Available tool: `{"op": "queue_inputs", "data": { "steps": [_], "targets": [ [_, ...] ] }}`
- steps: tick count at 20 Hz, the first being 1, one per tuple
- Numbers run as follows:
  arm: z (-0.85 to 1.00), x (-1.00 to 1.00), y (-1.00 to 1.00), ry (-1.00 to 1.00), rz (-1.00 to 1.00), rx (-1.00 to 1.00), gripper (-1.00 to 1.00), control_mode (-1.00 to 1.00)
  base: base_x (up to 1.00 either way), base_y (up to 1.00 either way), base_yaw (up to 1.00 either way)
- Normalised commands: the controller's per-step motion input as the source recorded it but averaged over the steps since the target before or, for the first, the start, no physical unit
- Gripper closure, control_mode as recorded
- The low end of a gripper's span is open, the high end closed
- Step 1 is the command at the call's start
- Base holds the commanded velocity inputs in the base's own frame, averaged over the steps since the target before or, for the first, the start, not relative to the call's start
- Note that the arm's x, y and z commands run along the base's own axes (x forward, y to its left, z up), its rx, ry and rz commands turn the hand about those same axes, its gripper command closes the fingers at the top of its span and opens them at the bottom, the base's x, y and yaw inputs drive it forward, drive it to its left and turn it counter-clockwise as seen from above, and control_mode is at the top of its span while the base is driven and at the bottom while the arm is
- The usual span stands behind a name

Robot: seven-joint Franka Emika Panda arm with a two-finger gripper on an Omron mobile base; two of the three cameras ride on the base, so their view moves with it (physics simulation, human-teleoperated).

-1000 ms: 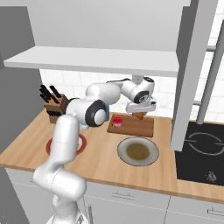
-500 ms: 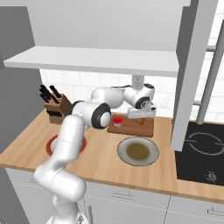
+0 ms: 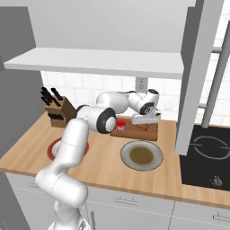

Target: From the different types of pastries on the counter, select a croissant and place it on the cutting board. Then retrieve a jar of jam from the cabinet and place it alongside the croissant on the cutting board.

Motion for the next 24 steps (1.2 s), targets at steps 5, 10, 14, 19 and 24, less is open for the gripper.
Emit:
{"op": "queue_inputs", "data": {
  "steps": [5, 10, 14, 19, 24],
  "targets": [
    [-0.78, 0.37, 0.31, 0.00, -0.03, -0.05, -1.00, -1.00, 0.00, 0.00, 0.00],
    [-0.12, 0.12, 0.02, 0.00, -0.01, 0.01, -1.00, -1.00, 0.00, 0.00, 0.00],
    [0.00, 0.00, 0.00, 0.00, -0.02, 0.00, -1.00, -1.00, 0.00, 0.00, 0.00],
    [0.00, -0.04, 0.00, 0.00, -0.05, 0.01, -1.00, -1.00, 0.00, 0.00, 0.00],
    [0.56, 0.00, 0.00, 0.02, -0.05, 0.10, -1.00, -1.00, 0.00, 0.00, 0.00]
  ]
}}
